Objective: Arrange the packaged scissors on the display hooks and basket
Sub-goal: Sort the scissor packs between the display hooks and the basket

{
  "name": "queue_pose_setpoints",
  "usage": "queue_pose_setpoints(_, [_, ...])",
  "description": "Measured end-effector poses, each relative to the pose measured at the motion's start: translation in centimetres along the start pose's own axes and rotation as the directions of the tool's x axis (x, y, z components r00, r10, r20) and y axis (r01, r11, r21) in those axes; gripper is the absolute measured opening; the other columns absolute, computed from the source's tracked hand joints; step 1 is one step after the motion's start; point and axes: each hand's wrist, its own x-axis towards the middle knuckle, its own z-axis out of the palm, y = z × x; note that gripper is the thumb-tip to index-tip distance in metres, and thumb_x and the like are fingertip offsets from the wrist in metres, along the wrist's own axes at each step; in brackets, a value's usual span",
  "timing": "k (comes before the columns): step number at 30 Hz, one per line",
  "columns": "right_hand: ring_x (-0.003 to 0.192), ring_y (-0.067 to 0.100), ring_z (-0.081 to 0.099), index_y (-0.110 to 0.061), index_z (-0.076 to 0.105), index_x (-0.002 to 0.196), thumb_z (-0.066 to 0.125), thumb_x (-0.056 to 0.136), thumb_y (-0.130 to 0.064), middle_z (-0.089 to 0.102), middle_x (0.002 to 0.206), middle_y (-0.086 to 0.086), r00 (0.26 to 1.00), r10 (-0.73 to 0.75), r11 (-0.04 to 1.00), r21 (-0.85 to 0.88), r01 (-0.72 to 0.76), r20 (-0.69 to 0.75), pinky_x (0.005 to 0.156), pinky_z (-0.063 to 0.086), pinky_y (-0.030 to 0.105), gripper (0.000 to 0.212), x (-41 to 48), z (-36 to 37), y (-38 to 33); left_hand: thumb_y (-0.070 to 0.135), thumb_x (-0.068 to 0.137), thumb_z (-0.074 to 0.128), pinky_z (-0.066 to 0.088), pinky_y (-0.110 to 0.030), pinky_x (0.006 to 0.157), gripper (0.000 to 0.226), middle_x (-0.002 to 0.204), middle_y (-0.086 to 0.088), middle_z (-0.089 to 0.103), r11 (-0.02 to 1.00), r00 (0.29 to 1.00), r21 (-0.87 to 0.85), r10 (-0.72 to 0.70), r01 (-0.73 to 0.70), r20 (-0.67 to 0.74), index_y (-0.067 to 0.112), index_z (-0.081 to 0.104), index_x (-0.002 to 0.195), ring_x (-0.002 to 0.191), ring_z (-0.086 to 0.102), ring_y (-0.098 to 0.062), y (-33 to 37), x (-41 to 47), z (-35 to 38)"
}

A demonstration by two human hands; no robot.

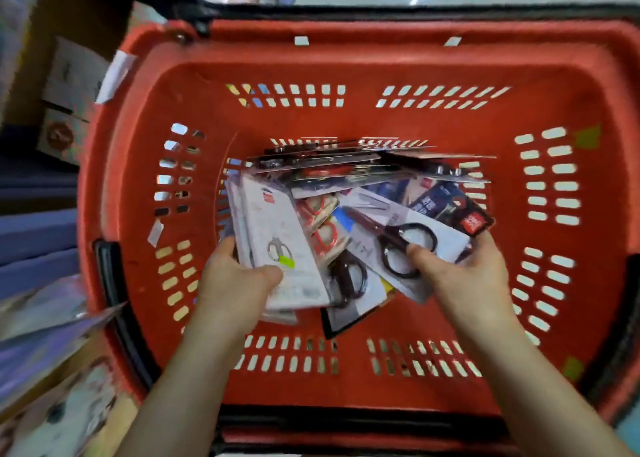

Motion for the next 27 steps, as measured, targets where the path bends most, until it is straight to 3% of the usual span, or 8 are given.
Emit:
queue_pose_setpoints(3, [0.085,0.001,0.069,-0.022,0.063,0.114,0.078,0.076,-0.011,0.073,0.095,-0.014,0.992,-0.123,0.987,-0.108,0.120,-0.027,0.083,0.057,0.035,0.042,-2.2,-3.1,-2.2,-0.020,0.078,0.056,0.060,-0.043,0.068,0.053,0.094,0.000,0.076,0.988,1.000,-0.153,0.013,-0.014,-0.005,0.024,0.063,0.106,0.081,0.074,-0.023,0.5,-2.5,0.4])
queue_pose_setpoints(8, [0.078,-0.015,0.065,-0.031,0.067,0.089,0.076,0.077,-0.011,0.065,0.079,-0.041,0.949,-0.315,0.939,-0.149,0.309,-0.015,0.069,0.049,0.005,0.024,-4.1,-7.1,-5.8,-0.018,0.073,0.059,0.060,-0.041,0.074,0.058,0.087,0.018,0.074,0.975,0.975,-0.112,0.175,-0.191,-0.138,0.035,0.061,0.095,0.079,0.072,-0.008,1.7,-6.4,0.5])
queue_pose_setpoints(11, [0.073,-0.011,0.067,-0.027,0.069,0.083,0.072,0.083,-0.007,0.070,0.081,-0.033,0.943,-0.334,0.942,-0.011,0.334,0.012,0.064,0.049,0.006,0.020,-4.2,-7.1,-6.6,-0.009,0.070,0.065,0.055,-0.016,0.069,0.072,0.096,0.026,0.070,0.950,0.943,0.042,0.313,-0.310,-0.114,0.043,0.055,0.118,0.083,0.066,0.008,3.0,-9.3,1.6])
queue_pose_setpoints(14, [0.070,-0.006,0.066,-0.018,0.070,0.084,0.069,0.085,-0.007,0.074,0.080,-0.019,0.952,-0.282,0.959,0.075,0.275,0.120,0.064,0.050,0.011,0.011,-3.7,-4.8,-6.1,0.017,0.068,0.067,0.057,-0.027,0.085,0.082,0.118,0.021,0.064,0.910,0.916,0.106,0.396,-0.402,0.070,0.053,0.038,0.136,0.105,0.064,-0.004,4.1,-11.0,4.0])
queue_pose_setpoints(17, [0.072,0.012,0.070,-0.014,0.068,0.090,0.060,0.087,-0.010,0.074,0.079,-0.003,0.968,-0.152,0.980,0.155,0.123,0.198,0.063,0.056,0.031,0.010,-2.8,-2.9,-5.2,0.042,0.074,0.064,0.049,-0.019,0.094,0.055,0.120,0.029,0.059,0.878,0.846,0.016,0.456,-0.478,0.275,0.060,0.046,0.123,0.112,0.058,0.004,4.5,-10.2,5.9])
queue_pose_setpoints(21, [0.074,0.031,0.067,-0.006,0.068,0.094,0.049,0.093,-0.003,0.072,0.085,0.016,0.987,-0.015,0.934,0.355,-0.044,0.162,0.065,0.055,0.042,0.019,-2.2,-2.6,-3.8,0.028,0.098,0.056,0.047,-0.024,0.103,0.032,0.126,0.017,0.063,0.918,0.886,-0.124,0.397,-0.377,0.240,0.034,0.059,0.130,0.117,0.056,0.007,3.3,-7.1,6.9])
queue_pose_setpoints(24, [0.078,0.043,0.065,0.002,0.064,0.104,0.047,0.092,0.000,0.069,0.093,0.027,0.990,0.018,0.907,0.414,-0.076,0.142,0.068,0.054,0.048,0.021,-2.6,-2.9,-2.6,0.042,0.077,0.078,0.050,-0.026,0.094,0.051,0.123,0.012,0.060,0.957,0.951,-0.089,0.285,-0.276,0.119,0.040,0.057,0.124,0.111,0.059,-0.001,2.5,-5.4,7.3])
queue_pose_setpoints(27, [0.097,0.039,0.070,-0.004,0.065,0.116,0.048,0.095,-0.001,0.073,0.106,0.017,0.982,-0.076,0.927,0.376,0.006,0.171,0.083,0.057,0.052,0.027,-3.0,-3.4,-2.4,0.041,0.055,0.092,0.053,-0.038,0.097,0.076,0.120,0.003,0.068,0.960,0.937,-0.279,0.103,-0.006,0.334,0.026,0.061,0.123,0.111,0.066,-0.016,2.3,-4.6,6.8])
